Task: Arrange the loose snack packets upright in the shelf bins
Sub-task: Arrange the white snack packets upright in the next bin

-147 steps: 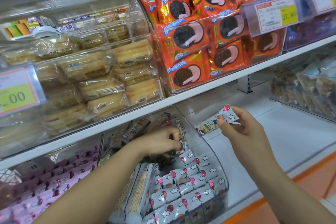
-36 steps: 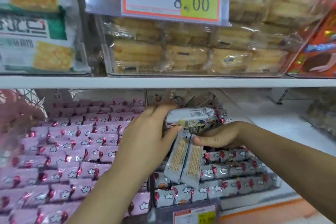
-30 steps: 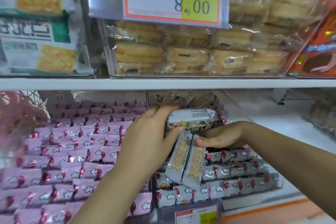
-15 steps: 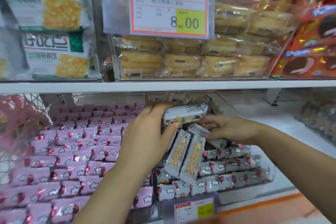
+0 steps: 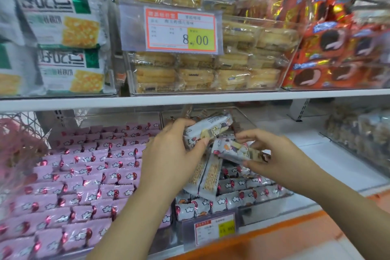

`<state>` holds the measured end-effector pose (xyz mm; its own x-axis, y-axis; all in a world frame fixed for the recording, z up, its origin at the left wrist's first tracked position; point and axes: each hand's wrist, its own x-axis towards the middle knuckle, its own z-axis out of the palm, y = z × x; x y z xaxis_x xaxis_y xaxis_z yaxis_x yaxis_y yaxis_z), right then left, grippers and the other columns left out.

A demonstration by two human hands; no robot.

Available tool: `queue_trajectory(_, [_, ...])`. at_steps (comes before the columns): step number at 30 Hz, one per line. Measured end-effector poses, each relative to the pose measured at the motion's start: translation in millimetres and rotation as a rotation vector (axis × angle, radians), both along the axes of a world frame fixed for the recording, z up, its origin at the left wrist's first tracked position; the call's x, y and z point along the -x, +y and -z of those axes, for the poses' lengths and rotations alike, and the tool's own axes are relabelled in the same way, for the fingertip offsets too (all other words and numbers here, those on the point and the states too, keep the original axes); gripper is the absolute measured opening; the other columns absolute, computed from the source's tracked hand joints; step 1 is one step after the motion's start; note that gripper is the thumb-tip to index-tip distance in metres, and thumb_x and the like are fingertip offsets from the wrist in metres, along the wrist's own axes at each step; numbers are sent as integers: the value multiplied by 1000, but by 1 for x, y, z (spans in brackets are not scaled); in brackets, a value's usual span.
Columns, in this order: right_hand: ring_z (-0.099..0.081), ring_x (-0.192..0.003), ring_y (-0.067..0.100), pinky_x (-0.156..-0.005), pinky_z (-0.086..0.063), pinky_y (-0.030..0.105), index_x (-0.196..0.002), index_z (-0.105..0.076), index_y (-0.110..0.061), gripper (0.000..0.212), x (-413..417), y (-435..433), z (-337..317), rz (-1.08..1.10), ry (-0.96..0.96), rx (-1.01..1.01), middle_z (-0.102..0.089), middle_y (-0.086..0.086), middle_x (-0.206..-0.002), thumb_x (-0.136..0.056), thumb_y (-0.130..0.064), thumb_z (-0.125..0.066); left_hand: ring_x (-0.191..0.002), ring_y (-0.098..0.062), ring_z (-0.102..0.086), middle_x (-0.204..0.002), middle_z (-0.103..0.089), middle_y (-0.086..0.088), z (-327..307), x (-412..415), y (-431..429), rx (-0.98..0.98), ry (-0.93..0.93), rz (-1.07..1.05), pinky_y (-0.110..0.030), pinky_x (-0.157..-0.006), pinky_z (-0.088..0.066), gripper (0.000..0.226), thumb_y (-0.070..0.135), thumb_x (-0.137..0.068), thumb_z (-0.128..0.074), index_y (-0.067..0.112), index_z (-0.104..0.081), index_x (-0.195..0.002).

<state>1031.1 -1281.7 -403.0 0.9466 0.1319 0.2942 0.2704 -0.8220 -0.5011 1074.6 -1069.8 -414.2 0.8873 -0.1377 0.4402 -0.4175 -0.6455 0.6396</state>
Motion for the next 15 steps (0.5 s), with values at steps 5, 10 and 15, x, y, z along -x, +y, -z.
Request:
queue_trajectory(5, [-50,-99,-22,-79,-36,-4,-97,-49,-49,51,22,10,3,36,-147,-110,-56,-34,-100,-76,-11,-77,-71,-4,-55,-79,-56,19,-8,14,-7,60,72,63,-26,-57,-40,22,48,-86,-61,42,-49,-103])
queue_trajectory(10, [-47,-92,-19,-74,-34,-5,-108,-47,-45,41,36,9,-1,90,-102,-52,-44,-39,-100,-84,-20,-70,-62,0,-54,-76,-57,17,-14,28,-10,92,133,124,-23,-51,-39,18,46,-87,-62,40,-50,-99])
queue_trajectory(15, [-64,-72,4,-59,-51,18,-113,-64,-23,31,48,-12,6,275,-50,-541,-67,-9,-97,-87,-7,-62,-52,5,-53,-82,-60,13,-11,35,-18,231,286,216,-7,-42,-35,12,33,-88,-63,30,-55,-96])
